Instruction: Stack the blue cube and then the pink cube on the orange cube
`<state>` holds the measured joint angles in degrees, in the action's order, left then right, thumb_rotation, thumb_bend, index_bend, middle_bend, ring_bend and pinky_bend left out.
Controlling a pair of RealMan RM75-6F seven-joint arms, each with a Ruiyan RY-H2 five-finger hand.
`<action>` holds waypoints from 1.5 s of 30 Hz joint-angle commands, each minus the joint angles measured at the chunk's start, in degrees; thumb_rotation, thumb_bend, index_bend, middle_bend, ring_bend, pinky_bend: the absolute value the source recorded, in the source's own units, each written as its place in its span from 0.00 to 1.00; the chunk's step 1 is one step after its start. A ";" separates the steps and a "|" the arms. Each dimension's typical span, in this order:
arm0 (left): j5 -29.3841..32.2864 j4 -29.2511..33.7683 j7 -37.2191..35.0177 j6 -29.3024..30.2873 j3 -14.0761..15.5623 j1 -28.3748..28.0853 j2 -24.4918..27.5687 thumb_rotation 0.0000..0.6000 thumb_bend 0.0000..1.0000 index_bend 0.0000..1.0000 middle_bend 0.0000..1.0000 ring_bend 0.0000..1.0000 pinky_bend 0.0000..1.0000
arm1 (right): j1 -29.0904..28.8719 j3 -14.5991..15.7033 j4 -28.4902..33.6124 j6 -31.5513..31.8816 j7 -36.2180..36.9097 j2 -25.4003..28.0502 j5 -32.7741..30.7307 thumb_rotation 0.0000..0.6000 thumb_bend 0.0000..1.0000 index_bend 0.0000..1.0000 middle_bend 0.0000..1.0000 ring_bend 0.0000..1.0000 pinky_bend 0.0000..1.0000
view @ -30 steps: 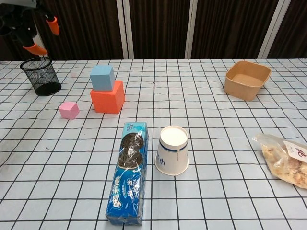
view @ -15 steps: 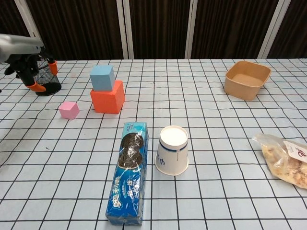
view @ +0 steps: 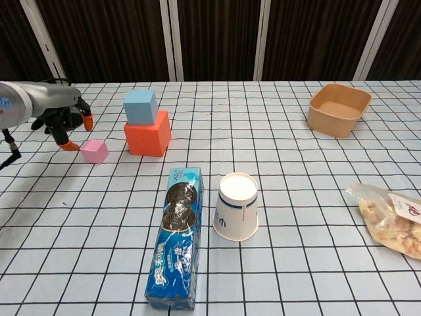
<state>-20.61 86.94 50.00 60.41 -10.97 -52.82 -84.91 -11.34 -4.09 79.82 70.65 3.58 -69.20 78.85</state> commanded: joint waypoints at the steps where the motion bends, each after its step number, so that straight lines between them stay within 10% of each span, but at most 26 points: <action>1: 0.19 -0.75 -0.34 -0.38 0.20 -0.23 -0.43 1.00 0.32 0.34 0.86 0.69 0.72 | 0.00 0.00 0.03 0.03 -0.11 -0.04 -0.01 1.00 0.10 0.00 0.04 0.03 0.04; 45: 1.54 -9.75 -0.53 -3.74 1.12 -2.51 -6.20 1.00 0.33 0.35 0.86 0.70 0.72 | -0.39 -0.01 -0.17 -1.19 -0.66 -0.39 -0.91 1.00 0.09 0.00 0.04 0.03 0.04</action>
<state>-18.96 77.26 49.61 56.71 -9.79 -55.32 -91.07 -11.72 -4.10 79.67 69.49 2.88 -69.59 77.97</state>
